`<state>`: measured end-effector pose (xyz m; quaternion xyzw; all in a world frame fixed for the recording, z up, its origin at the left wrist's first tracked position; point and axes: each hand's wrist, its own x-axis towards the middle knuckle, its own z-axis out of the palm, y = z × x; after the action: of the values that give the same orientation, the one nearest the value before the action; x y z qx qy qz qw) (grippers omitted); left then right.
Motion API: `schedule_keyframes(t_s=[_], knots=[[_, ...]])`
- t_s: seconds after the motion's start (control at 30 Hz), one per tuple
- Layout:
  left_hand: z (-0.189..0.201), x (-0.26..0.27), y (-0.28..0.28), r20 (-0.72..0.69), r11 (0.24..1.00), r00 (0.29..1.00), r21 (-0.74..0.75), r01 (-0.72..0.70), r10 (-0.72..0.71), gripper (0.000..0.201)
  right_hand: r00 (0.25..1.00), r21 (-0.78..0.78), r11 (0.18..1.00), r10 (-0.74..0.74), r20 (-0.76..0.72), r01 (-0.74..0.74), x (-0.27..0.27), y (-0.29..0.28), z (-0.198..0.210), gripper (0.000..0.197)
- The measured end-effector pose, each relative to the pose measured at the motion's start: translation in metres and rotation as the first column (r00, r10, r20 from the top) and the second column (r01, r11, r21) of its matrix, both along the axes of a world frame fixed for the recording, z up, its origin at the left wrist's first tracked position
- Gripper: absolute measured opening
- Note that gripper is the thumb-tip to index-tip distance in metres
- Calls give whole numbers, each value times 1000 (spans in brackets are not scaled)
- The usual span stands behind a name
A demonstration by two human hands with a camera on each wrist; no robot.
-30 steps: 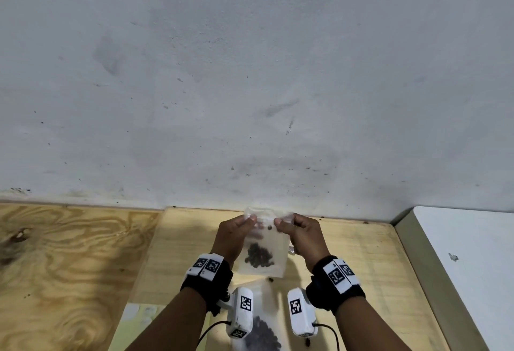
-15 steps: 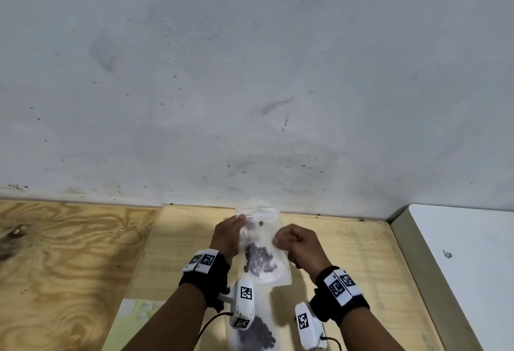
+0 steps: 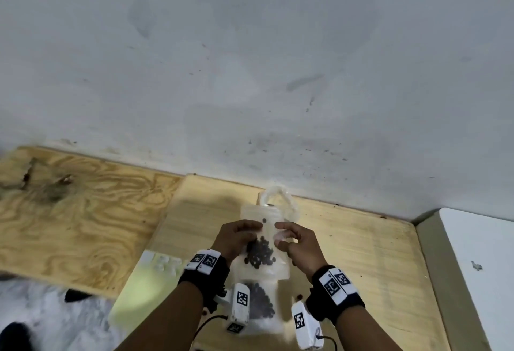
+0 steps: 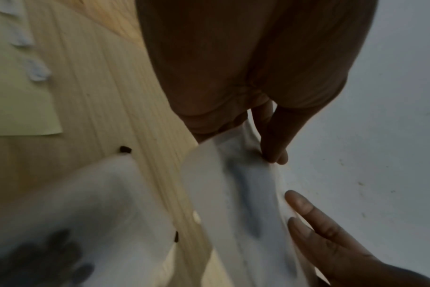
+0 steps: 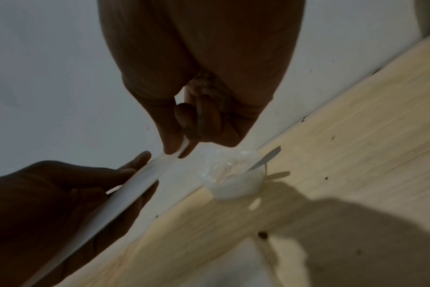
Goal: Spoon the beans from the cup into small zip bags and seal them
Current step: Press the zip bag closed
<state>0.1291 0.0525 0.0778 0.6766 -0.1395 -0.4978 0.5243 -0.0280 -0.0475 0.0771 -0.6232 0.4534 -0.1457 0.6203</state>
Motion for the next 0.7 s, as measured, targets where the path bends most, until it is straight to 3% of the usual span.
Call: schedule_keyframes(t_s=[0.23, 0.53, 0.7], knots=[[-12, 36, 59, 38, 991, 990, 20, -134, 133, 29, 995, 13, 995, 94, 23, -95, 51, 49, -12, 38], [-35, 145, 145, 65, 985, 985, 56, -161, 158, 27, 991, 10, 991, 132, 1, -132, 160, 139, -43, 40], [-46, 205, 184, 103, 969, 968, 69, -238, 231, 25, 996, -42, 999, -12, -90, 9, 203, 173, -64, 24]])
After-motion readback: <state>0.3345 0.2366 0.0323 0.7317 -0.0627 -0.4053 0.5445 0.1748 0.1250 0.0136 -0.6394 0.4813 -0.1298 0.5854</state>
